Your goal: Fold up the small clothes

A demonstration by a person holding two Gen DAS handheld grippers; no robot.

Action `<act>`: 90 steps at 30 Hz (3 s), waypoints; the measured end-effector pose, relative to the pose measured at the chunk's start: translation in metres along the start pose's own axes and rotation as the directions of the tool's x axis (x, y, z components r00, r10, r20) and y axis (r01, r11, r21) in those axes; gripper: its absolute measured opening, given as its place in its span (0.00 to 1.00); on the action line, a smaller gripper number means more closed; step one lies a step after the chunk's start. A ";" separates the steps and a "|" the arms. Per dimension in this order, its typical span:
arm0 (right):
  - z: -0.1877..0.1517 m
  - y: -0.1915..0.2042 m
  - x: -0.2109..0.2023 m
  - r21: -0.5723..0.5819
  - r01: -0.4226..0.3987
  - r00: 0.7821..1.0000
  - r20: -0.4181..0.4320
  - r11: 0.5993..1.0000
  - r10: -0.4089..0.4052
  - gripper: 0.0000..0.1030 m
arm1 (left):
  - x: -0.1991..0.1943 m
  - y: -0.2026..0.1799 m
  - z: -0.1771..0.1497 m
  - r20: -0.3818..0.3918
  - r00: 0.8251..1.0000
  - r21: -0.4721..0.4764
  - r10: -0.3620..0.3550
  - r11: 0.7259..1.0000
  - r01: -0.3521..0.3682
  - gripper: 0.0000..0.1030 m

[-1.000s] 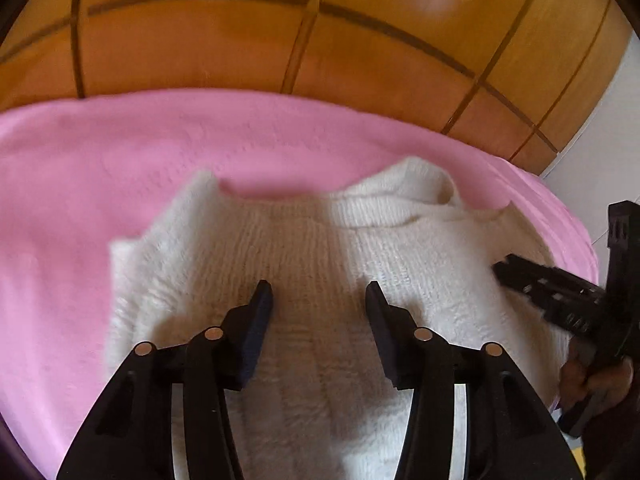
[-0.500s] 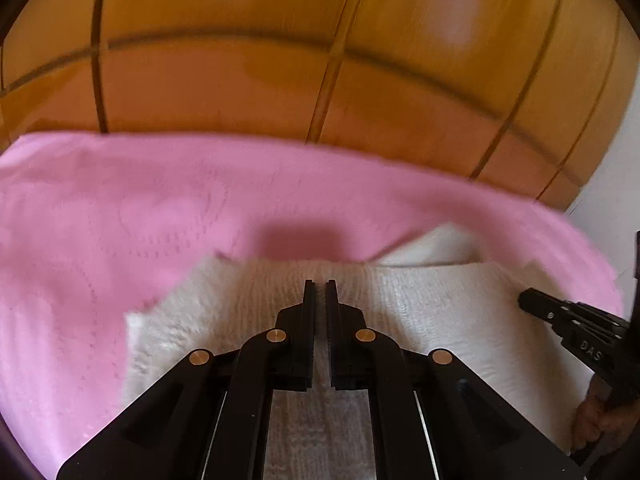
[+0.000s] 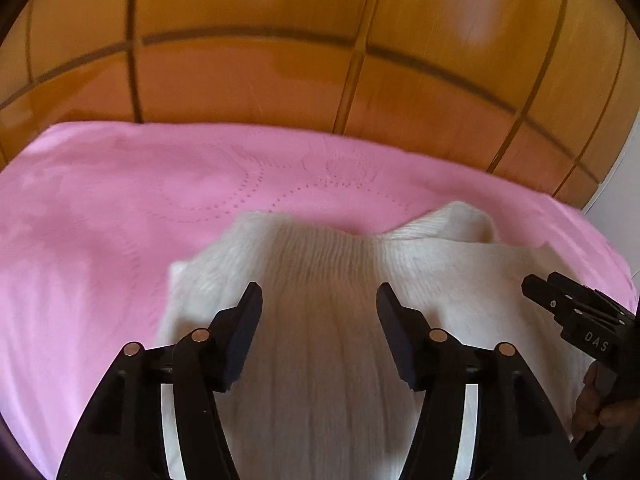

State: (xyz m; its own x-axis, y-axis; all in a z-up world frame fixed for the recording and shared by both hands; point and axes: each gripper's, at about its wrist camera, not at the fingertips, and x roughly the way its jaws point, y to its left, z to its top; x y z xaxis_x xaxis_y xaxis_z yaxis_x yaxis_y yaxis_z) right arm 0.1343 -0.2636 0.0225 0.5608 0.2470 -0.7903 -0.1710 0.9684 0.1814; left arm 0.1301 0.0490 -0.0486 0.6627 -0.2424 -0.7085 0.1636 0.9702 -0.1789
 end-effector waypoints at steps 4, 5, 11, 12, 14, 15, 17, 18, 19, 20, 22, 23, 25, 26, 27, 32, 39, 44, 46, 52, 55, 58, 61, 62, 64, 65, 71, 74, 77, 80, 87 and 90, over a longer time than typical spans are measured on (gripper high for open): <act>-0.027 0.022 -0.032 -0.050 -0.069 0.997 0.015 0.996 0.070 0.77 | -0.030 0.008 -0.028 0.030 1.000 -0.015 0.003 1.000 -0.003 0.57; -0.034 0.028 -0.038 -0.063 -0.092 0.996 0.012 0.994 0.093 0.79 | -0.037 0.010 -0.038 0.033 0.999 -0.018 0.006 1.000 -0.005 0.57; -0.097 0.061 -0.032 -0.206 -0.040 0.999 -0.038 0.978 0.033 0.87 | -0.021 0.026 -0.068 -0.023 0.996 -0.016 0.088 0.996 -0.089 0.60; -0.106 0.058 -0.025 -0.215 -0.023 0.999 -0.037 0.976 0.015 0.87 | -0.022 0.025 -0.068 -0.022 0.995 -0.010 0.096 0.995 -0.096 0.60; -0.109 0.057 -0.026 -0.221 -0.014 1.000 -0.014 0.975 0.012 0.88 | -0.028 0.017 -0.064 -0.018 0.993 -0.007 0.116 0.993 -0.116 0.60; -0.106 0.056 -0.028 -0.209 -0.020 1.000 -0.023 0.978 0.015 0.88 | -0.035 0.012 -0.063 -0.005 0.994 -0.013 0.107 0.994 -0.107 0.60; -0.099 0.050 -0.033 -0.166 -0.037 0.999 -0.029 0.985 0.033 0.90 | -0.043 -0.001 -0.064 0.009 0.998 -0.001 0.064 0.998 -0.064 0.60; -0.098 0.046 -0.036 -0.146 -0.042 0.999 -0.029 0.988 0.038 0.91 | -0.046 -0.006 -0.066 0.013 0.998 0.009 0.057 0.998 -0.057 0.60; -0.095 0.040 -0.040 -0.117 -0.048 0.999 -0.029 0.992 0.044 0.91 | -0.048 -0.012 -0.068 0.016 0.999 0.018 0.051 0.999 -0.051 0.60; -0.095 0.033 -0.046 -0.090 -0.046 0.999 -0.025 0.995 0.044 0.91 | -0.049 -0.017 -0.069 0.014 0.999 0.023 0.043 0.999 -0.043 0.60; -0.090 0.016 -0.056 -0.043 -0.027 1.000 -0.009 0.999 0.026 0.91 | -0.051 -0.025 -0.074 0.005 1.000 0.026 0.025 0.999 -0.026 0.60; -0.091 0.004 -0.062 -0.019 -0.005 1.000 0.000 1.000 0.005 0.91 | -0.052 -0.030 -0.077 0.003 1.000 0.029 0.025 0.999 -0.025 0.60; -0.091 -0.013 -0.070 0.020 0.033 0.999 0.004 0.999 -0.033 0.91 | -0.053 -0.035 -0.083 -0.002 1.000 0.043 0.023 0.999 -0.023 0.60; -0.094 -0.027 -0.073 0.055 0.051 0.999 0.001 0.997 -0.052 0.91 | -0.054 -0.038 -0.084 -0.002 1.000 0.053 0.026 0.998 -0.026 0.60; -0.094 -0.037 -0.074 0.081 0.063 0.998 -0.004 0.995 -0.063 0.91 | -0.055 -0.041 -0.086 0.002 0.999 0.065 0.034 0.997 -0.034 0.60; -0.107 -0.093 -0.070 0.249 0.052 0.998 -0.054 0.967 -0.040 0.91 | -0.055 -0.047 -0.088 0.005 0.999 0.087 0.047 0.995 -0.047 0.60; -0.115 -0.096 -0.062 0.235 0.061 0.998 -0.036 0.970 -0.054 0.94 | -0.058 -0.042 -0.087 0.010 0.997 0.080 0.070 0.994 -0.071 0.73; -0.121 -0.092 -0.062 0.228 0.072 0.997 -0.031 0.971 -0.066 0.95 | -0.066 -0.013 -0.081 0.021 0.997 0.023 0.078 0.997 -0.079 0.73; -0.121 -0.091 -0.061 0.225 0.076 0.997 -0.031 0.971 -0.071 0.96 | -0.066 0.006 -0.076 0.012 0.997 -0.025 0.082 0.996 -0.082 0.73; -0.121 -0.087 -0.058 0.218 0.086 0.996 -0.030 0.972 -0.081 0.96 | -0.054 0.077 -0.047 -0.050 0.998 -0.241 -0.029 0.971 0.017 0.45; -0.122 -0.086 -0.057 0.215 0.089 0.996 -0.027 0.972 -0.085 0.96 | -0.039 0.098 -0.031 -0.075 0.993 -0.305 -0.091 0.950 0.064 0.38; -0.122 -0.086 -0.058 0.214 0.092 0.996 -0.027 0.972 -0.088 0.97 | -0.024 0.104 -0.018 -0.092 0.987 -0.337 -0.129 0.937 0.092 0.38; -0.123 -0.085 -0.057 0.211 0.096 0.995 -0.025 0.973 -0.093 0.98 | -0.004 0.104 -0.007 -0.107 0.987 -0.351 -0.123 0.933 0.078 0.37; -0.123 -0.084 -0.057 0.210 0.099 0.995 -0.025 0.973 -0.096 0.98 | 0.001 0.103 -0.005 -0.107 0.988 -0.348 -0.111 0.935 0.068 0.26; -0.122 -0.083 -0.056 0.208 0.101 0.995 -0.025 0.973 -0.098 0.98 | 0.018 0.098 -0.005 -0.151 0.989 -0.311 0.000 0.949 -0.048 0.26; -0.122 -0.083 -0.056 0.207 0.100 0.995 -0.025 0.973 -0.097 0.98 | 0.028 0.098 -0.008 -0.158 0.987 -0.299 0.031 0.951 -0.078 0.26; -0.122 -0.082 -0.056 0.200 0.099 0.995 -0.032 0.975 -0.095 0.98 | 0.017 0.081 -0.006 -0.130 0.980 -0.232 0.150 0.957 -0.177 0.33; -0.116 -0.084 -0.062 0.206 0.068 0.997 -0.043 0.976 -0.061 0.97 | -0.006 0.071 -0.010 -0.089 0.978 -0.200 0.187 0.959 -0.202 0.40; -0.106 -0.094 -0.077 0.261 -0.002 1.000 0.005 0.965 0.001 0.97 | -0.035 0.058 -0.019 -0.008 0.982 -0.151 0.191 0.970 -0.190 0.40; -0.094 -0.110 -0.086 0.313 -0.013 0.999 0.053 0.950 -0.004 0.96 | -0.053 0.041 -0.030 0.061 0.980 -0.090 0.188 0.979 -0.182 0.58; -0.074 -0.158 -0.056 0.444 -0.010 0.999 0.042 0.896 -0.009 0.91 | -0.057 0.011 -0.050 0.062 0.990 -0.005 0.130 0.991 -0.130 0.58; -0.076 -0.170 -0.032 0.491 -0.099 0.994 0.005 0.865 0.111 0.76 | -0.049 0.005 -0.058 0.028 0.991 0.012 0.130 0.991 -0.130 0.58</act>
State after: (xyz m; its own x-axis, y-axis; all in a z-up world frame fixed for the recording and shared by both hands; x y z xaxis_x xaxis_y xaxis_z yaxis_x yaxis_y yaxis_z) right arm 0.0841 -0.4390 -0.0274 0.5422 0.3533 -0.7624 0.1944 0.8299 0.5229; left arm 0.0558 0.0653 -0.0541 0.6985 -0.1141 -0.7064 0.0845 0.9935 -0.0769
